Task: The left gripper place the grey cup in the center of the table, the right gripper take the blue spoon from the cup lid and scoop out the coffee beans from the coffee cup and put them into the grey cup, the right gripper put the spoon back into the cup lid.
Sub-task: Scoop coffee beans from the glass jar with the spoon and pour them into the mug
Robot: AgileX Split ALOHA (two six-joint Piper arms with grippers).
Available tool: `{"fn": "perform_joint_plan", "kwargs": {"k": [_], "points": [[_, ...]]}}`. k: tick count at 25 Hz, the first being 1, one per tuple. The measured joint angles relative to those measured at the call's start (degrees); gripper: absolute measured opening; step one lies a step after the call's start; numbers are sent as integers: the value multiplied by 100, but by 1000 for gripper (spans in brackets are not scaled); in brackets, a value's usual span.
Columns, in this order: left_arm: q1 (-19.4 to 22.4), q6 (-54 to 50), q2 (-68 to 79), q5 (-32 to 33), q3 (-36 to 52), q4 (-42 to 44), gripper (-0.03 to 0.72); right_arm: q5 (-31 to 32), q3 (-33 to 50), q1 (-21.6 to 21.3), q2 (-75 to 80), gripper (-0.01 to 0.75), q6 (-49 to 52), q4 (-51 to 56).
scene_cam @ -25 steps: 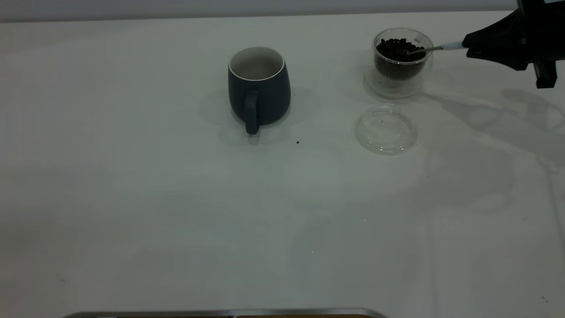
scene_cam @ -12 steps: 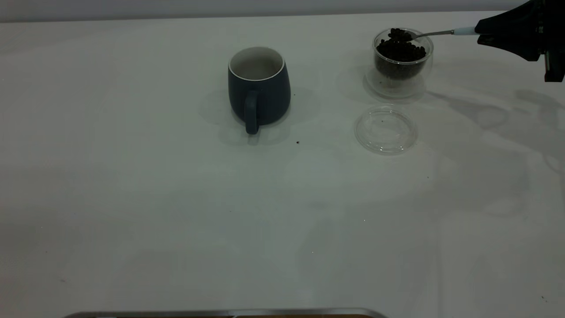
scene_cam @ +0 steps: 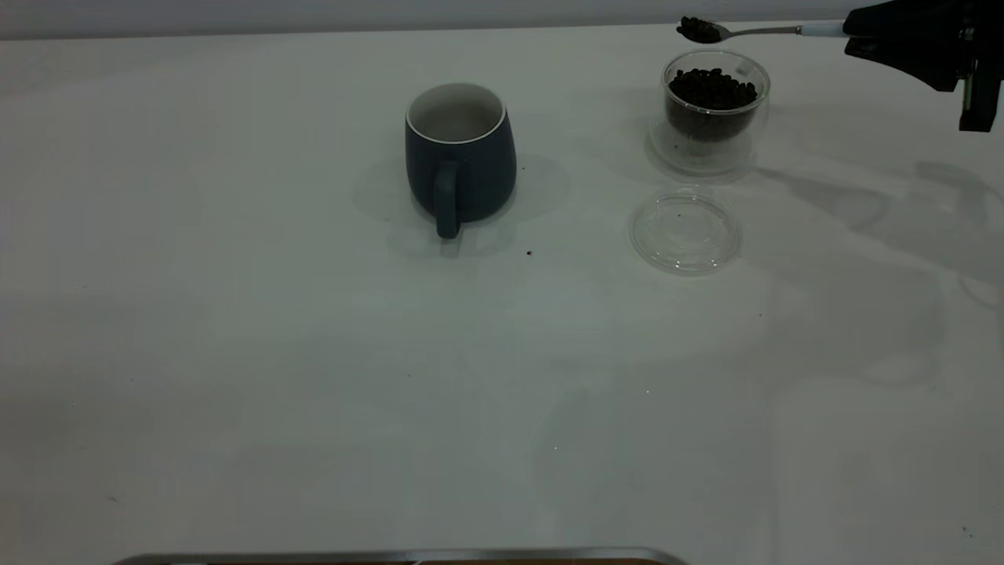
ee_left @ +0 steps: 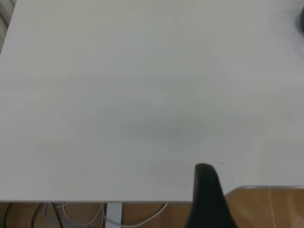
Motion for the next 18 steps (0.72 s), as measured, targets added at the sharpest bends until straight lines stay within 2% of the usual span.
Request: {"fn": "perform_joint_plan", "kwargs": {"k": [6,18], "points": [[0,0,0,0,0,0,567,25,0,335,0,113,0,61],[0,0,0,0,0,0,567,-213,-144,1682,0,113,158,271]]}}
